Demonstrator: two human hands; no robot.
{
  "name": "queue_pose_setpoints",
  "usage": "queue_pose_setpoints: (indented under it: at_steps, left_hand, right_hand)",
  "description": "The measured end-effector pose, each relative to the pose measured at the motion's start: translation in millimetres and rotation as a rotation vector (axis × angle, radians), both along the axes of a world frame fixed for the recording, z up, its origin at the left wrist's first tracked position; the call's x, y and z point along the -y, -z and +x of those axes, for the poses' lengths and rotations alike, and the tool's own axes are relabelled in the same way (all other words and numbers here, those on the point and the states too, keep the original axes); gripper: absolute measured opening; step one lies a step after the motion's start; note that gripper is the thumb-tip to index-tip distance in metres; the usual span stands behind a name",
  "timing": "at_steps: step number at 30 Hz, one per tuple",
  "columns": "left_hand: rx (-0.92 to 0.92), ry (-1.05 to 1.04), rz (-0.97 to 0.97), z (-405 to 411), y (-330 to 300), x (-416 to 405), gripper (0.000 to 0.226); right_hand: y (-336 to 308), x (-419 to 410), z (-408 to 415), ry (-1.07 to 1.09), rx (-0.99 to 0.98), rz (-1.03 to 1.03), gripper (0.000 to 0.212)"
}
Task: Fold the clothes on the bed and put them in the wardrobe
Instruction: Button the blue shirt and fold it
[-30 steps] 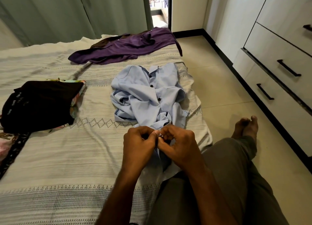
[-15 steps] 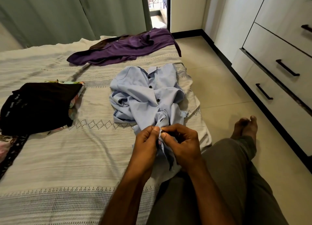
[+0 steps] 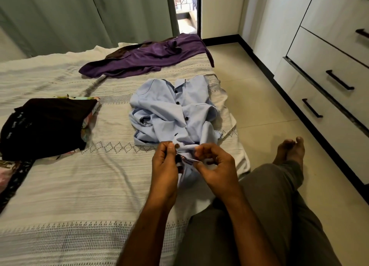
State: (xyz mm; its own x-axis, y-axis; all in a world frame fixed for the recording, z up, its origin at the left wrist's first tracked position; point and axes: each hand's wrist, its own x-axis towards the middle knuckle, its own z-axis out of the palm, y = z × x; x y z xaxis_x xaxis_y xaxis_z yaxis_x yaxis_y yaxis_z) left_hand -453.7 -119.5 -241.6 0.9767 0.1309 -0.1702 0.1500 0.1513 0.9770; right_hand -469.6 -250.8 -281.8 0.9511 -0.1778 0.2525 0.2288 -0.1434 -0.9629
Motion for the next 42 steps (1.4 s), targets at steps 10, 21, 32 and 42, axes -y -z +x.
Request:
queue_pose_setpoints:
  at_steps: [10, 21, 32, 42]
  left_hand:
    - [0.029, 0.317, 0.123, -9.6, -1.3, -14.7, 0.033]
    - [0.131, 0.672, 0.476, 11.6, 37.4, -25.7, 0.013]
    - [0.267, 0.119, 0.557, 62.9, 24.6, -36.1, 0.029]
    - [0.196, 0.471, 1.192, 78.1, 54.0, -24.4, 0.034]
  right_hand:
    - [-6.8, 1.1, -1.1, 0.178, -0.081, 0.064, 0.012]
    - [3.2, 2.6, 14.6, 0.396, 0.037, -0.253, 0.009]
    - [2.8, -5.9, 36.2, 0.034, -0.405, -0.597, 0.011]
    - [8.2, 3.5, 37.4, 0.423, -0.152, -0.661, 0.018]
